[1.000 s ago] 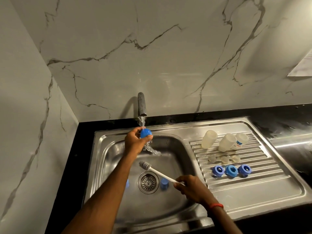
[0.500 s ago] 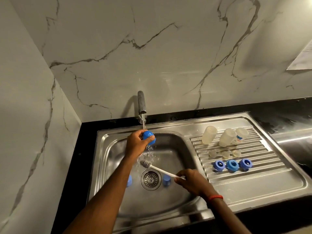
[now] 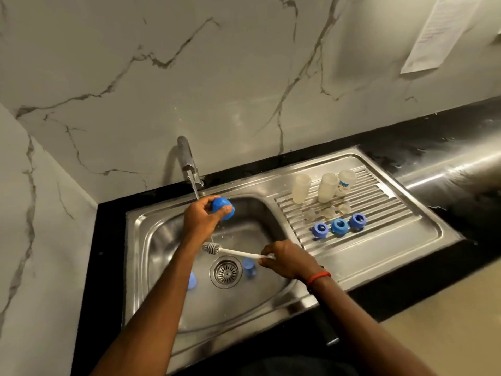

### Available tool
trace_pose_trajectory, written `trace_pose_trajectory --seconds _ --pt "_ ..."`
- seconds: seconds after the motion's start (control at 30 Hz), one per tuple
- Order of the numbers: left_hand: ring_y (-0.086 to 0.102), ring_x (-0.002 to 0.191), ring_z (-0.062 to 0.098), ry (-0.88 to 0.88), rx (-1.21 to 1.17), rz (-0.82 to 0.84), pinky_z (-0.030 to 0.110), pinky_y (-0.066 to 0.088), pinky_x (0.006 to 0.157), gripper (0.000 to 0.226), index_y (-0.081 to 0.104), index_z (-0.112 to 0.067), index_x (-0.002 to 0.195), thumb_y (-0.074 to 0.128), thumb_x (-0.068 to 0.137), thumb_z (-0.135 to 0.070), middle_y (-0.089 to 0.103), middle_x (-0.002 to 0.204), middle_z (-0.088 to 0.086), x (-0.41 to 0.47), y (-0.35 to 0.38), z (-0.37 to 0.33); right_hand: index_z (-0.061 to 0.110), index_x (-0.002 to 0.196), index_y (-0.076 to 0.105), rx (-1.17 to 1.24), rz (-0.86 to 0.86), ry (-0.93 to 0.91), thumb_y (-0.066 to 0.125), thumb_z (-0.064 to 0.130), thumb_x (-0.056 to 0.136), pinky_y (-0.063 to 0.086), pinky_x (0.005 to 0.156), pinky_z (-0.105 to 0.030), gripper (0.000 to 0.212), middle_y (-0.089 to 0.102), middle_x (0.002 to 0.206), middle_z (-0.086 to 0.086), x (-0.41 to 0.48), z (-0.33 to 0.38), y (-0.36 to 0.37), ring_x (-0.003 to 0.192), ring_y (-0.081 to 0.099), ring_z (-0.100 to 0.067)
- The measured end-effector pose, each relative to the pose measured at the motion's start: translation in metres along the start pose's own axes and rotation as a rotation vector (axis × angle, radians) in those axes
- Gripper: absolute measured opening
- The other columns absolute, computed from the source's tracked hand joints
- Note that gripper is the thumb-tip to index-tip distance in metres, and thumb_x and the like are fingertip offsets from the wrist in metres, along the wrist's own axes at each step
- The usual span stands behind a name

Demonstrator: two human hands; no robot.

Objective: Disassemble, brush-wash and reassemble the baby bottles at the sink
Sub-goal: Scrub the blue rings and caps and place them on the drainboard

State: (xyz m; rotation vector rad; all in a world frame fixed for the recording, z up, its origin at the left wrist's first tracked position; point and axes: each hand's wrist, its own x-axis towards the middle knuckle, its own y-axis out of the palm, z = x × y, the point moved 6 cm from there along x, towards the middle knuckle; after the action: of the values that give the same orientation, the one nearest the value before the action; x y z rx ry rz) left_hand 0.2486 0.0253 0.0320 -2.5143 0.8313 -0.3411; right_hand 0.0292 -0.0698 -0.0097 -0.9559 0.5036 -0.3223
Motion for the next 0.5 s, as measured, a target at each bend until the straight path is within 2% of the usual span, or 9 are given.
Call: trace_pose_trajectory --seconds 0.07,0.13,0.17,0.23,0.3,0.5 --pt "0.065 0.080 0.011 -0.005 0.022 0.005 0.016 0.055 0.069 0.035 0.070 -0.017 0.110 0.084 0.079 -0.024 0.069 0.093 -0.001 -0.004 -0.001 -0.002 0.026 0.114 0.072 -0.013 0.000 -0.008 0.061 0.048 0.093 0.052 0.082 -0.034 0.032 0.071 0.107 -0.005 -0.005 0.000 -0.001 0.098 0.066 -0.024" --pt "0.068 0.087 0.018 0.028 0.183 0.003 0.035 0.059 0.078 0.043 0.070 -0.020 0.114 0.085 0.076 -0.035 0.072 0.099 0.000 -0.007 -0.001 0.002 0.027 0.114 0.071 -0.022 0.002 -0.017 0.060 0.049 0.094 0.053 0.082 -0.034 0.032 0.071 0.106 -0.003 -0.011 -0.002 -0.001 0.096 0.066 -0.022" --pt "0.068 0.089 0.020 0.042 0.271 -0.017 0.037 0.058 0.080 0.047 0.070 -0.022 0.117 0.085 0.075 -0.039 0.073 0.101 0.000 -0.010 -0.001 0.004 0.027 0.114 0.072 -0.024 0.003 -0.016 0.060 0.049 0.094 0.054 0.082 -0.035 0.032 0.071 0.105 -0.003 -0.015 -0.004 -0.002 0.094 0.066 -0.021" --pt "0.067 0.091 0.022 -0.028 0.344 -0.030 0.037 0.056 0.081 0.049 0.069 -0.021 0.118 0.085 0.076 -0.039 0.073 0.105 0.002 -0.016 0.000 0.013 0.027 0.114 0.071 -0.038 0.006 -0.005 0.058 0.051 0.093 0.056 0.082 -0.037 0.034 0.071 0.104 -0.002 -0.021 -0.008 -0.003 0.092 0.066 -0.019" --pt "0.066 0.091 0.023 -0.084 0.298 0.006 0.033 0.053 0.079 0.049 0.070 -0.016 0.117 0.088 0.074 -0.032 0.073 0.107 0.007 -0.024 0.008 0.020 0.028 0.114 0.070 -0.043 -0.001 0.004 0.057 0.053 0.093 0.057 0.083 -0.039 0.035 0.070 0.105 -0.001 -0.025 -0.013 -0.005 0.092 0.066 -0.019" --pt "0.068 0.086 0.023 0.021 0.115 0.006 0.031 0.053 0.073 0.047 0.070 -0.013 0.117 0.087 0.075 -0.027 0.073 0.102 0.009 -0.010 0.033 -0.023 0.027 0.114 0.070 -0.019 -0.017 0.031 0.060 0.051 0.093 0.058 0.083 -0.040 0.034 0.070 0.105 -0.002 -0.038 -0.025 -0.010 0.092 0.066 -0.019"
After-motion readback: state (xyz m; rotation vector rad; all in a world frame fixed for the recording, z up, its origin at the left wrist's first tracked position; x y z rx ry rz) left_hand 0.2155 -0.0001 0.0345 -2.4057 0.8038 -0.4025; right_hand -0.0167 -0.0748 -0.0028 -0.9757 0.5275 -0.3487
